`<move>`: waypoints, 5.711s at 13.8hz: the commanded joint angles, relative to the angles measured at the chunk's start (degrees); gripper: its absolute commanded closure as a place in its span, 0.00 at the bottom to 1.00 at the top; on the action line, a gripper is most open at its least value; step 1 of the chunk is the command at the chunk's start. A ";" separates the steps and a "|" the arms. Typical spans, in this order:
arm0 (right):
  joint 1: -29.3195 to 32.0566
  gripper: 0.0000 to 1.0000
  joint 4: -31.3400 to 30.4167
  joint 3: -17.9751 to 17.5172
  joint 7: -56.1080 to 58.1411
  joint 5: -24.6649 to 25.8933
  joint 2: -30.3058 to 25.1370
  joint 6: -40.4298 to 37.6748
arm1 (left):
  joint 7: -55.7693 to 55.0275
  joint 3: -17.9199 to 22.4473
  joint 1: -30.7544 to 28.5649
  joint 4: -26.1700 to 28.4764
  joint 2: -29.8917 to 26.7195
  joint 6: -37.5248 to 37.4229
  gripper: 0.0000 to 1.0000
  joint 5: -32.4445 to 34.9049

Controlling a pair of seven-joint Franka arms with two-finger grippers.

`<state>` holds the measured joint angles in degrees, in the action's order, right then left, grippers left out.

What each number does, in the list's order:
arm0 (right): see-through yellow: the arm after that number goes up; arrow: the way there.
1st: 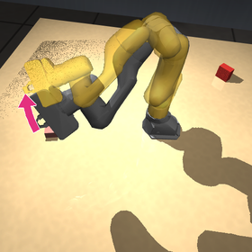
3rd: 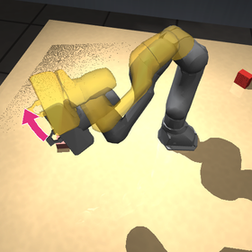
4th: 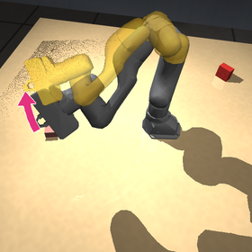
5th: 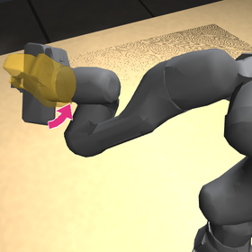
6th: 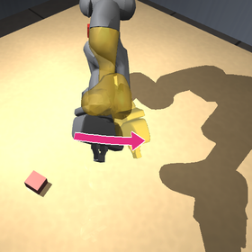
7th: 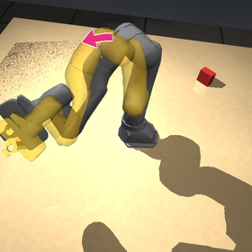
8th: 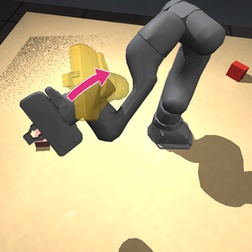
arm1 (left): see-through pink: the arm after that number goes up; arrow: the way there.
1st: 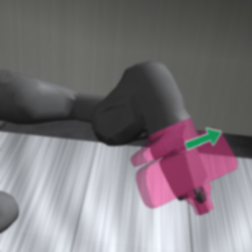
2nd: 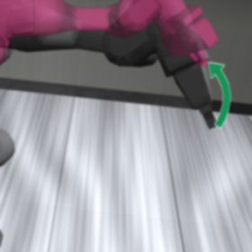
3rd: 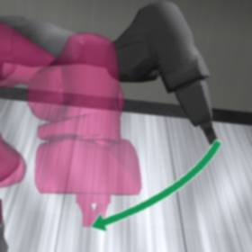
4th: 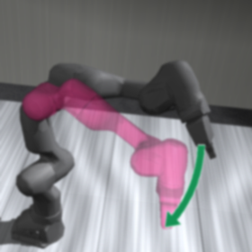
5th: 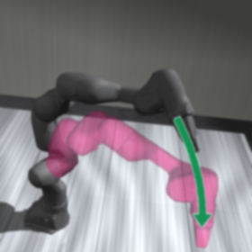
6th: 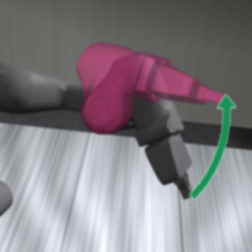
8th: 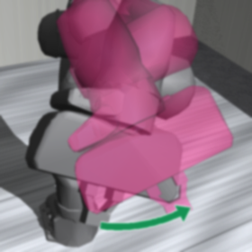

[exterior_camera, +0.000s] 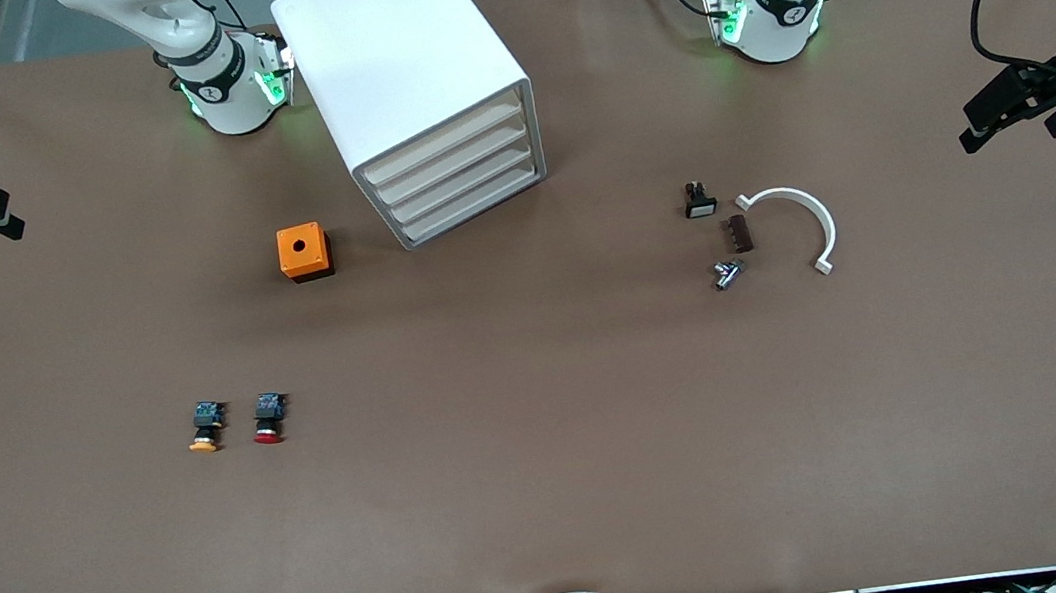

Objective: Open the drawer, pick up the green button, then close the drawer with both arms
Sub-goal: 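Move the left gripper toward the white drawer cabinet, then grasp the drawer front with the left gripper, then pull the drawer open with the left gripper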

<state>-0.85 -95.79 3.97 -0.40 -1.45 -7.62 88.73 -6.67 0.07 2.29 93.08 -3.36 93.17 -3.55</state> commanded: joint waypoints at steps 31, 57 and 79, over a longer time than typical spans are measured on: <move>0.76 0.00 -0.80 -0.19 0.66 -0.84 -1.17 -0.57 | -101.82 -6.31 20.39 -19.51 48.61 -5.28 0.00 -40.38; 0.50 0.00 -0.80 -0.46 1.10 0.04 -1.17 -0.57 | -121.47 -12.11 25.48 -15.91 63.48 -10.20 0.51 -50.85; 0.32 0.00 -0.80 -0.54 2.69 1.45 -1.17 -0.75 | -121.47 -12.20 27.25 -15.91 64.53 -11.61 0.93 -53.48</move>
<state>-0.85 -95.80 3.90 1.96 -0.81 -7.62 88.34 -128.24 -11.86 31.91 78.08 60.95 82.09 -54.44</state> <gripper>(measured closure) 0.000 0.921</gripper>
